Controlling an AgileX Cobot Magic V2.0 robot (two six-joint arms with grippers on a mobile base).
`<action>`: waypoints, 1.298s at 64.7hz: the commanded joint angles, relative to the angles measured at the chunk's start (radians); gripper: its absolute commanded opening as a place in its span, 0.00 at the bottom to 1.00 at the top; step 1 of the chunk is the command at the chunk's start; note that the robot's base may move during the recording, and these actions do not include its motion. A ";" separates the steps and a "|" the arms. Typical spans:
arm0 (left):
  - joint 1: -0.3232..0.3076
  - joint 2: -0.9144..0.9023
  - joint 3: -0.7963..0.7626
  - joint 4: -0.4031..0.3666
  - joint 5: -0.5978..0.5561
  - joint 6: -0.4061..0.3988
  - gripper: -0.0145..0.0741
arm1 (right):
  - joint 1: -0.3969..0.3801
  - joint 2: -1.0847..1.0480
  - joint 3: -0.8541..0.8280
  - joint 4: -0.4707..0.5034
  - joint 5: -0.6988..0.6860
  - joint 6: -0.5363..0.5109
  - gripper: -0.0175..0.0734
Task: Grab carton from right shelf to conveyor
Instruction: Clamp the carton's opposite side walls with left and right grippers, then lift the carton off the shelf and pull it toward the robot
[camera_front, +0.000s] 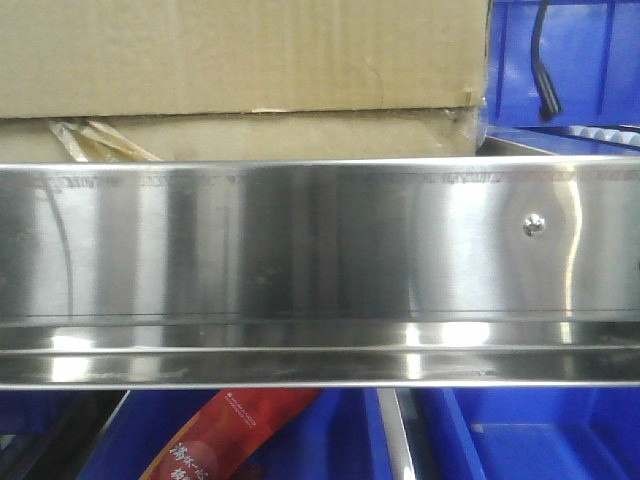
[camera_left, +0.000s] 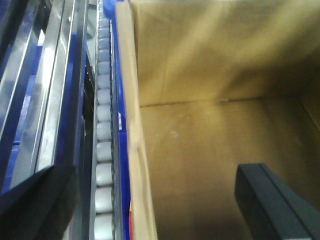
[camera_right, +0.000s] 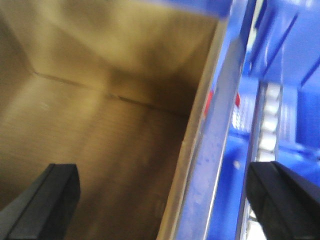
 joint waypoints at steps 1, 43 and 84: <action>0.005 0.029 -0.012 -0.005 -0.001 -0.001 0.77 | -0.013 0.017 -0.008 -0.025 -0.012 0.003 0.81; 0.005 0.130 -0.015 -0.008 0.071 -0.001 0.14 | -0.029 0.091 -0.008 -0.027 -0.012 0.003 0.13; -0.043 -0.044 -0.174 -0.009 0.154 -0.030 0.15 | 0.010 -0.169 0.009 -0.027 -0.012 0.003 0.12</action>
